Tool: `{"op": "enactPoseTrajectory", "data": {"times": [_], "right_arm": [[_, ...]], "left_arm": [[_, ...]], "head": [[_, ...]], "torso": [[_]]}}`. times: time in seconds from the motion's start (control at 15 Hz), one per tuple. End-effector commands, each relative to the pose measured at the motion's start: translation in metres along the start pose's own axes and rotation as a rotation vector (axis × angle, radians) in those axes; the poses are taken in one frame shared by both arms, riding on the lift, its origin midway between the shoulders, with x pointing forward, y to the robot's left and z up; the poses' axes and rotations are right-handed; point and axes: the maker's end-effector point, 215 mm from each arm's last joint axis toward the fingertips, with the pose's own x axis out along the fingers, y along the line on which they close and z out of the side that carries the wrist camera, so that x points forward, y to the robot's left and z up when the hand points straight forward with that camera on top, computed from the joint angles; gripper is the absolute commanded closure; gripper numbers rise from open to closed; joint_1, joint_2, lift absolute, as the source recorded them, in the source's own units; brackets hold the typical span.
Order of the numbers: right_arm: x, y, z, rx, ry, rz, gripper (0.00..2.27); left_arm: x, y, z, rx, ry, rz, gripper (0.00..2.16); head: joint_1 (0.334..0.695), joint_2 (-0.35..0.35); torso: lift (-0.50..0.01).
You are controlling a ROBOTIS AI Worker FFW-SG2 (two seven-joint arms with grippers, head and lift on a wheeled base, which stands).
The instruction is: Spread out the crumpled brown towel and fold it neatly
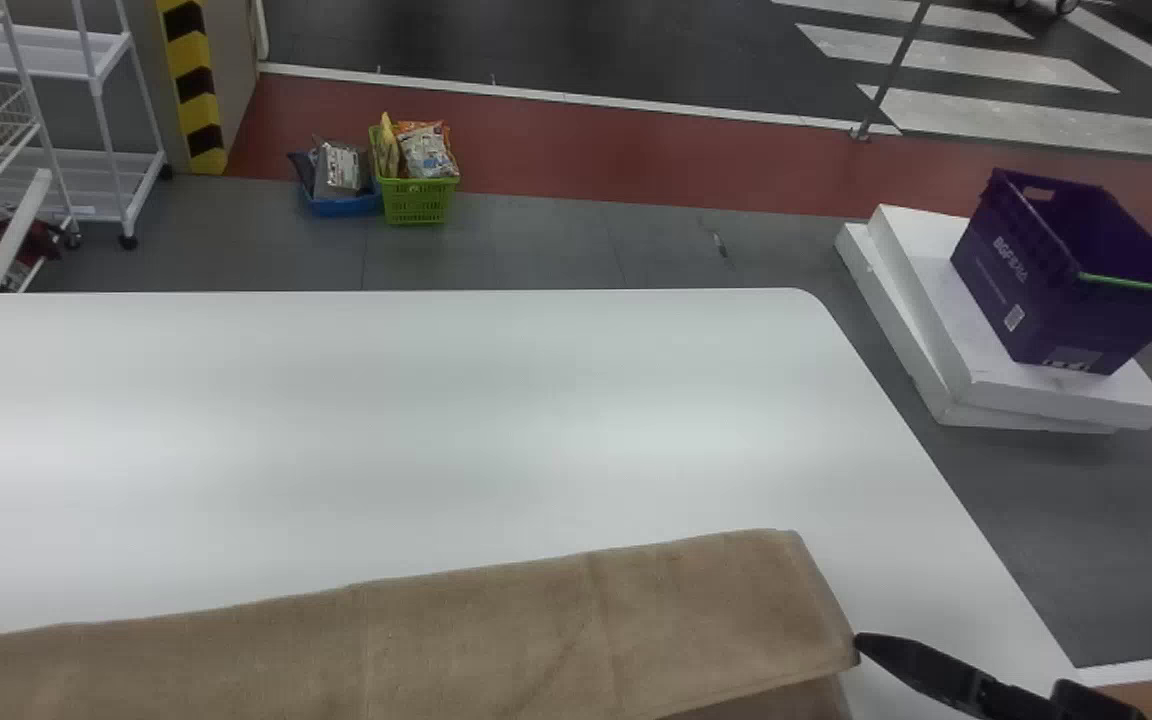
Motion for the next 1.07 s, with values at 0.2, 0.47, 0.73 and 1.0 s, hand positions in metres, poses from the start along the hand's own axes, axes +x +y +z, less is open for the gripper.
{"op": "enactPoseTrajectory", "data": {"times": [0.2,0.47,0.73,1.0], "right_arm": [[-0.002,-0.001,0.001,0.002,-0.006,0.002,1.33],[-0.001,-0.002,0.002,-0.003,-0.009,0.004,1.33],[-0.007,-0.004,0.006,-0.002,-0.024,-0.002,1.33],[-0.007,-0.003,0.007,-0.001,-0.028,0.003,1.33]], "left_arm": [[0.005,0.002,-0.004,-0.006,-0.002,0.004,0.63],[0.004,0.001,-0.008,-0.012,0.004,0.003,0.64],[0.005,-0.003,-0.014,-0.019,0.022,-0.009,1.06],[0.004,-0.004,-0.015,-0.013,0.027,-0.018,1.06]], "head": [[0.695,-0.242],[0.695,-0.24],[0.695,-0.241],[0.695,-0.249]], "torso": [[-0.128],[-0.128],[-0.128],[-0.128]]}}
